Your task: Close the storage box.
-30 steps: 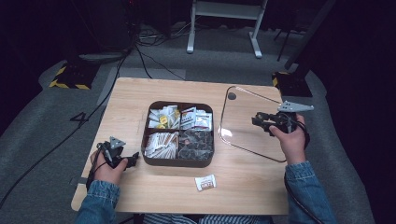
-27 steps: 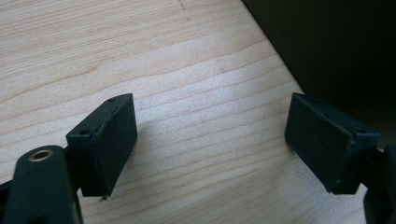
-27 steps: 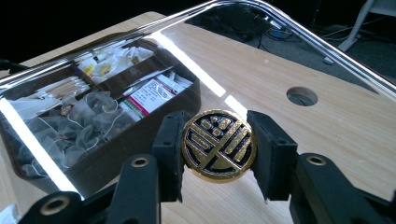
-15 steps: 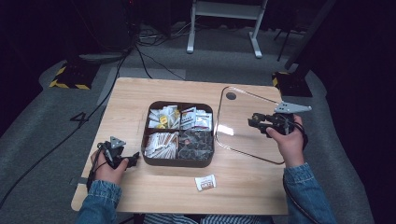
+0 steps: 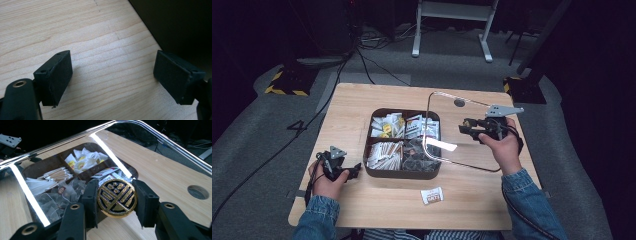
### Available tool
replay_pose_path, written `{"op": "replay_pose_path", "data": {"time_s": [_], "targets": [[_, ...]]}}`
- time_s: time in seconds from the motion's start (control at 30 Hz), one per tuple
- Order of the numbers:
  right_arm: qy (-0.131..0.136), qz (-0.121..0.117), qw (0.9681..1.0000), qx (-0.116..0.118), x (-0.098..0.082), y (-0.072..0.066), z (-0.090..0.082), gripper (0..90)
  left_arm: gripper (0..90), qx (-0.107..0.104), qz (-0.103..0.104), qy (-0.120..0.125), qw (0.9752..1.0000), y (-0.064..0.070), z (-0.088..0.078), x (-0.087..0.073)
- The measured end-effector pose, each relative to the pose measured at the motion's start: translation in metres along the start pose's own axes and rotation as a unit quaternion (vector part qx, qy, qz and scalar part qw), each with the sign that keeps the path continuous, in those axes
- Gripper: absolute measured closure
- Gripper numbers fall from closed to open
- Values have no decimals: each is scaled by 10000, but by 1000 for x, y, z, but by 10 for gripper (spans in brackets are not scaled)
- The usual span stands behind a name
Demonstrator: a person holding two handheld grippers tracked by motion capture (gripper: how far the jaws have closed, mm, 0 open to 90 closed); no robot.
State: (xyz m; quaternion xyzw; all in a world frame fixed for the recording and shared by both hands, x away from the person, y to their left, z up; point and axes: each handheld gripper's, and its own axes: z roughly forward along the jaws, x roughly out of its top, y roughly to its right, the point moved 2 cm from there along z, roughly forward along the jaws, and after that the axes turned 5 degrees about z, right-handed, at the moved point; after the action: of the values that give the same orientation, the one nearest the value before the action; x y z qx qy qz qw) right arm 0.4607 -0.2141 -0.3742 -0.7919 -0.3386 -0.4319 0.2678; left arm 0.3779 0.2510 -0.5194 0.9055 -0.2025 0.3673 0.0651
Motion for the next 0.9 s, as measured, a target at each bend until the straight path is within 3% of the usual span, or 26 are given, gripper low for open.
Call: {"op": "replay_pose_path", "data": {"time_s": [0.9], "targets": [[-466,-268,9985,64,37,-22,69,588,161,-3,5,-1,10000,0,0,0]]}}
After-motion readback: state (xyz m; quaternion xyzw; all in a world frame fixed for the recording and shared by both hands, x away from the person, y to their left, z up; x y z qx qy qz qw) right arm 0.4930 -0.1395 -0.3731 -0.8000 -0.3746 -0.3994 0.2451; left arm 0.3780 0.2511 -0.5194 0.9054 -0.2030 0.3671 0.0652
